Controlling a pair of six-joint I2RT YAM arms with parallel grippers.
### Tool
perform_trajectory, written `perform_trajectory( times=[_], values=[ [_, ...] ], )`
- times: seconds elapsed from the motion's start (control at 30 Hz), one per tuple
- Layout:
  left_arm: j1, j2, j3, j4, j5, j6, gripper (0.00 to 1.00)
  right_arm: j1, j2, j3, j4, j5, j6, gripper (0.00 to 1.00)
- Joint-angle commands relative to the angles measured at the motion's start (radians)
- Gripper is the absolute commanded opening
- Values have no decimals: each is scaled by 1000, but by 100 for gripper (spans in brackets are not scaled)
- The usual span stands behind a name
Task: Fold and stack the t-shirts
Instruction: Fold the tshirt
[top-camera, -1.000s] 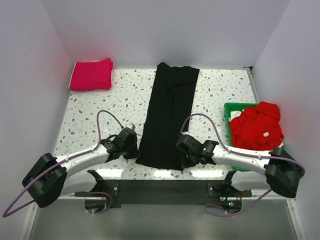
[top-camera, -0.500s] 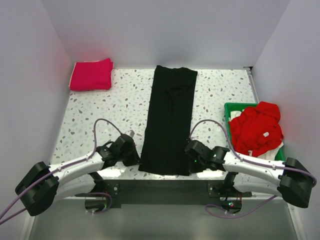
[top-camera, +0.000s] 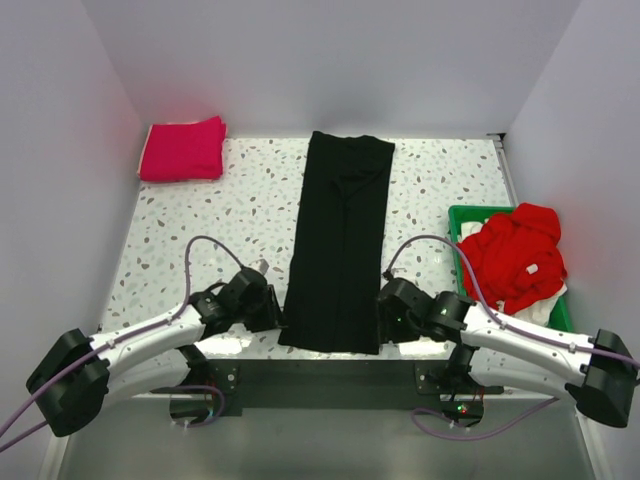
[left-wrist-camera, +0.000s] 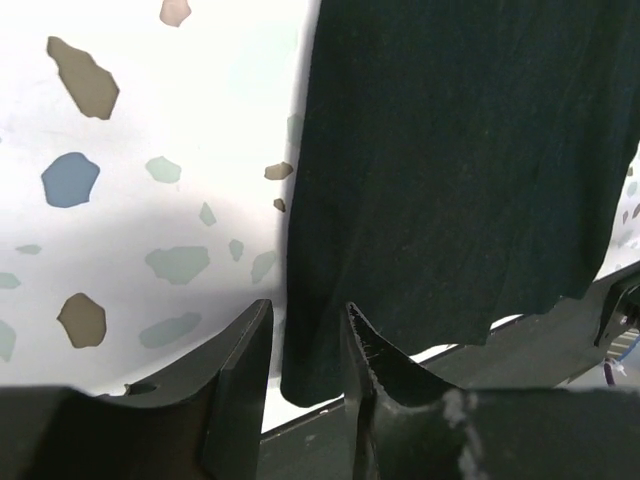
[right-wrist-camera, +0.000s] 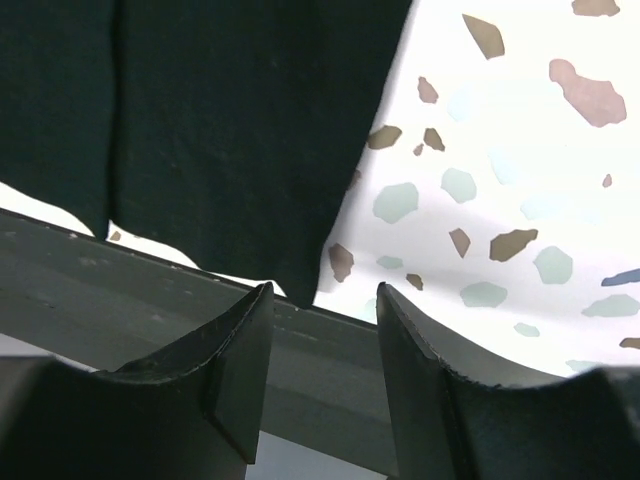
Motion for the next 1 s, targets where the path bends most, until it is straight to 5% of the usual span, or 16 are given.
perform_trajectory(
  times=[0.0,0.4,0.97],
  values=[
    [-2,3,36,-46,-29,21,38,4,11,41,-16,16,17,49],
    [-7,7,-9,-9,18,12,42,4,-19,-76,76,-49,109,48],
    [-80,1,-70,-23,20,-66,26,4,8,-155,199,-118,164,44]
  ],
)
